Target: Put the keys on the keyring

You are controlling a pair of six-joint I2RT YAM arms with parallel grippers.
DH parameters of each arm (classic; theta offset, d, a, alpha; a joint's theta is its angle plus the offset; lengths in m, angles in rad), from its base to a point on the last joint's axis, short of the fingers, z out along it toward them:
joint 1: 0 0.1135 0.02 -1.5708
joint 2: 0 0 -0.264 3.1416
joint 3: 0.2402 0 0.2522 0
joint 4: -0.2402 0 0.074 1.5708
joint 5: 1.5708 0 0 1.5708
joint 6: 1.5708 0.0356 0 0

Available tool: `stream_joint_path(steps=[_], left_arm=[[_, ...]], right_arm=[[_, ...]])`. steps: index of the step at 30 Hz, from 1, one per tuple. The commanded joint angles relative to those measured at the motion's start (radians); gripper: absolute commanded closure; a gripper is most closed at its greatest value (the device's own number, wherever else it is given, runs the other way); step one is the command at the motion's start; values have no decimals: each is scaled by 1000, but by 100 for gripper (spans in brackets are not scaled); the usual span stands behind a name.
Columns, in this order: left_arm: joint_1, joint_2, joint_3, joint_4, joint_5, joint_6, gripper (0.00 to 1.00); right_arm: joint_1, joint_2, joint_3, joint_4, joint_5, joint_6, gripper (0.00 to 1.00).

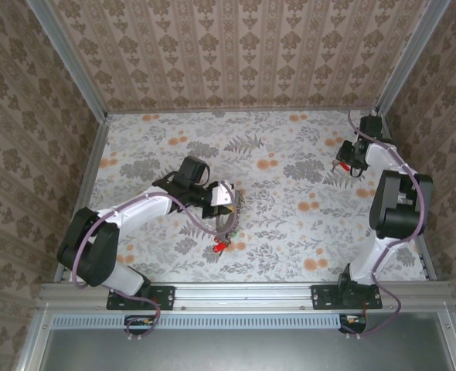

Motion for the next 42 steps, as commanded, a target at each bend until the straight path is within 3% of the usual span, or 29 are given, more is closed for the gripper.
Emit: stream_joint_path(steps=[1, 5, 10, 13, 21, 24, 35, 42], left_arm=[[-7, 8, 32, -27, 32, -15, 100], [-6, 19, 44, -37, 25, -15, 100], [-3, 33, 60, -59, 31, -18, 100], [-3, 39, 60, -58, 38, -27, 100], [-3, 37, 51, -66, 37, -27, 100], [-2, 39, 55, -70, 36, -27, 100], [-5, 40, 62, -88, 30, -16, 100], [-13, 51, 66, -92, 33, -16, 100]], right_arm=[[-12, 59, 76, -55, -57, -18, 69], [0, 118, 142, -106, -11, 98, 70], [33, 176, 200, -170, 177, 216, 67], [32, 228, 239, -174, 182, 225, 64], [28, 335, 314, -118, 15, 161, 64], [29, 339, 315, -117, -40, 158, 72], [111, 167, 88, -14, -112, 192, 74], [118, 127, 55, 30, -122, 172, 74]])
